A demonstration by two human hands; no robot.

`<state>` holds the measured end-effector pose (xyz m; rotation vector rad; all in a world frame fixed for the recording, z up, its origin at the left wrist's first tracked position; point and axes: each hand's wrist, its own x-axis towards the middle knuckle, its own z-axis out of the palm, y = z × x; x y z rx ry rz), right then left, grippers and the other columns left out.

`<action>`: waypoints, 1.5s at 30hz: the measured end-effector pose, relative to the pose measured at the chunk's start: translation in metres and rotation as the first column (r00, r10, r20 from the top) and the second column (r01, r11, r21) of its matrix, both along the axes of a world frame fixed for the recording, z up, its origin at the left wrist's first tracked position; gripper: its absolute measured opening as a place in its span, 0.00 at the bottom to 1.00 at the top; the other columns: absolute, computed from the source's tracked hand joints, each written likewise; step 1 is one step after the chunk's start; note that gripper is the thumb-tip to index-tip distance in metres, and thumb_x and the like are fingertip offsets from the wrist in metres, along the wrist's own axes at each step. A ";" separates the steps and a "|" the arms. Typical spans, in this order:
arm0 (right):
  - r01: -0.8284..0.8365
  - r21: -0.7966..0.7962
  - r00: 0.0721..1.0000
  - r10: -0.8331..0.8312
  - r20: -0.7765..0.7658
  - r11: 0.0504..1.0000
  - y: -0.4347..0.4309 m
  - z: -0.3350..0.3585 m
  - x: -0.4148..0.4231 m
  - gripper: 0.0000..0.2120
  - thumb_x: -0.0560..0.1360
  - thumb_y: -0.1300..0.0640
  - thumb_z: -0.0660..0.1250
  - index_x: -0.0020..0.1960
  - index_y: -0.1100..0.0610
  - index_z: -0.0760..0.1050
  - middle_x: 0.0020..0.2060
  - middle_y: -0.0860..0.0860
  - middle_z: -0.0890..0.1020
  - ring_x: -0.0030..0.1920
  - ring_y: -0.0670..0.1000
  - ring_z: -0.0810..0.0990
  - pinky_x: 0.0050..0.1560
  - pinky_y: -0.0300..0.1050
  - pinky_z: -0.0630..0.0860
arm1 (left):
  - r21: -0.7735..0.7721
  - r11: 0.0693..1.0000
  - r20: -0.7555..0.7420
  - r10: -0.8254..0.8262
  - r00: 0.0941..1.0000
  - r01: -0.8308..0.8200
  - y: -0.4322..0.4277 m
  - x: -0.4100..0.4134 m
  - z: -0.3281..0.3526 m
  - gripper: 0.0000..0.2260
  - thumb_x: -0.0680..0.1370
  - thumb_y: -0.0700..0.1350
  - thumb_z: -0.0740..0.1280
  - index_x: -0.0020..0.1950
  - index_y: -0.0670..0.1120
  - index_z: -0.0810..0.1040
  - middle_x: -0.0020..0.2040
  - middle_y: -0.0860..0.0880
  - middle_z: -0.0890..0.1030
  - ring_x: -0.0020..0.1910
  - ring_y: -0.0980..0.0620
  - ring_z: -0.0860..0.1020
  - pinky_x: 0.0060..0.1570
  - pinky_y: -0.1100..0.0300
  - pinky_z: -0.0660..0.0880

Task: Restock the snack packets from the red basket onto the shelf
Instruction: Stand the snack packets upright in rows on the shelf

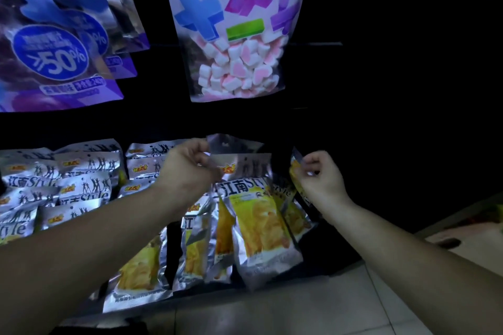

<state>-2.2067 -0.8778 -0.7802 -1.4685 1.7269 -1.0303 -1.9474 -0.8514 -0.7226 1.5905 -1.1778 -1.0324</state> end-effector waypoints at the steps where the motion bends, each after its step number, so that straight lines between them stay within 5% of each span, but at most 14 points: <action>1: 0.006 0.060 1.000 -0.005 -0.026 0.998 -0.001 -0.008 -0.008 0.08 0.78 0.64 0.69 0.52 0.54 0.74 0.44 0.46 0.77 0.47 0.50 0.78 0.42 0.36 0.72 | 0.016 1.000 0.016 -0.001 1.000 0.001 0.000 0.003 -0.003 0.17 0.73 0.29 0.76 0.49 0.48 0.75 0.34 0.50 0.81 0.24 0.57 0.75 0.25 0.64 0.70; 5: -0.087 0.303 0.986 0.125 -0.109 0.949 0.002 -0.042 -0.018 0.10 0.74 0.66 0.68 0.46 0.51 0.78 0.43 0.49 0.81 0.49 0.52 0.80 0.43 0.37 0.74 | 0.088 0.994 0.064 -0.075 0.995 0.069 0.010 0.006 -0.011 0.15 0.73 0.31 0.77 0.51 0.47 0.78 0.31 0.54 0.81 0.28 0.54 0.78 0.27 0.63 0.74; 11: -0.211 0.405 0.931 0.309 -0.194 0.890 0.005 -0.085 0.016 0.11 0.76 0.48 0.75 0.51 0.45 0.73 0.41 0.37 0.74 0.43 0.45 0.75 0.45 0.39 0.71 | 0.172 0.981 0.017 -0.090 0.996 0.086 0.012 0.013 -0.021 0.12 0.71 0.30 0.77 0.46 0.44 0.82 0.33 0.45 0.83 0.29 0.51 0.75 0.26 0.62 0.71; 17: 0.134 0.517 0.974 -0.017 -0.225 0.845 -0.025 -0.121 0.044 0.26 0.72 0.35 0.73 0.60 0.50 0.74 0.55 0.53 0.81 0.50 0.57 0.80 0.52 0.51 0.79 | 0.212 0.977 -0.051 -0.014 0.999 0.024 0.009 0.031 -0.025 0.14 0.72 0.28 0.75 0.44 0.47 0.82 0.31 0.51 0.82 0.31 0.55 0.77 0.28 0.60 0.70; 20: 0.164 0.526 0.968 -0.033 -0.251 0.835 -0.030 -0.130 0.051 0.29 0.69 0.33 0.75 0.58 0.51 0.71 0.54 0.55 0.81 0.53 0.59 0.81 0.51 0.52 0.78 | 0.230 0.973 -0.070 0.016 0.997 0.001 0.008 0.037 -0.028 0.14 0.72 0.28 0.75 0.50 0.46 0.83 0.31 0.52 0.83 0.29 0.58 0.78 0.26 0.62 0.71; 26: 0.168 0.541 0.928 0.052 -0.368 0.824 -0.035 -0.142 0.053 0.41 0.60 0.39 0.80 0.63 0.54 0.66 0.54 0.56 0.81 0.53 0.60 0.82 0.43 0.49 0.79 | 0.241 0.970 -0.102 0.054 0.993 -0.028 0.005 0.037 -0.030 0.16 0.72 0.29 0.76 0.55 0.43 0.82 0.42 0.41 0.85 0.38 0.49 0.79 0.30 0.60 0.73; 31: 0.235 0.546 0.958 -0.099 -0.268 0.804 -0.047 -0.141 0.045 0.26 0.67 0.62 0.76 0.57 0.48 0.66 0.58 0.55 0.75 0.48 0.60 0.80 0.44 0.53 0.83 | 0.234 0.972 -0.087 0.052 0.995 -0.030 0.007 0.039 -0.031 0.15 0.72 0.29 0.76 0.53 0.45 0.83 0.32 0.52 0.83 0.37 0.49 0.78 0.36 0.56 0.73; 34: 0.223 0.517 0.974 -0.164 -0.157 0.826 -0.045 -0.135 0.042 0.23 0.71 0.68 0.72 0.56 0.48 0.68 0.61 0.57 0.74 0.45 0.58 0.77 0.31 0.39 0.75 | 0.222 0.975 -0.071 0.046 0.996 -0.030 0.006 0.037 -0.029 0.16 0.72 0.29 0.76 0.54 0.45 0.82 0.30 0.54 0.81 0.33 0.52 0.77 0.32 0.59 0.72; 42: 0.067 0.328 0.995 -0.088 0.051 0.942 -0.004 -0.060 0.032 0.26 0.69 0.72 0.70 0.57 0.47 0.72 0.45 0.46 0.78 0.35 0.52 0.79 0.32 0.48 0.77 | 0.171 0.985 -0.072 0.036 0.997 -0.023 0.008 0.036 -0.023 0.15 0.73 0.28 0.74 0.51 0.45 0.81 0.32 0.50 0.82 0.24 0.57 0.73 0.24 0.68 0.70; 45: -0.015 0.177 0.998 0.003 0.068 0.984 0.014 -0.017 0.021 0.25 0.73 0.70 0.70 0.58 0.45 0.70 0.50 0.44 0.77 0.34 0.50 0.80 0.32 0.48 0.78 | 0.149 0.988 -0.051 0.047 0.998 -0.039 0.010 0.038 -0.016 0.12 0.74 0.28 0.73 0.51 0.43 0.80 0.36 0.46 0.83 0.21 0.61 0.72 0.23 0.71 0.68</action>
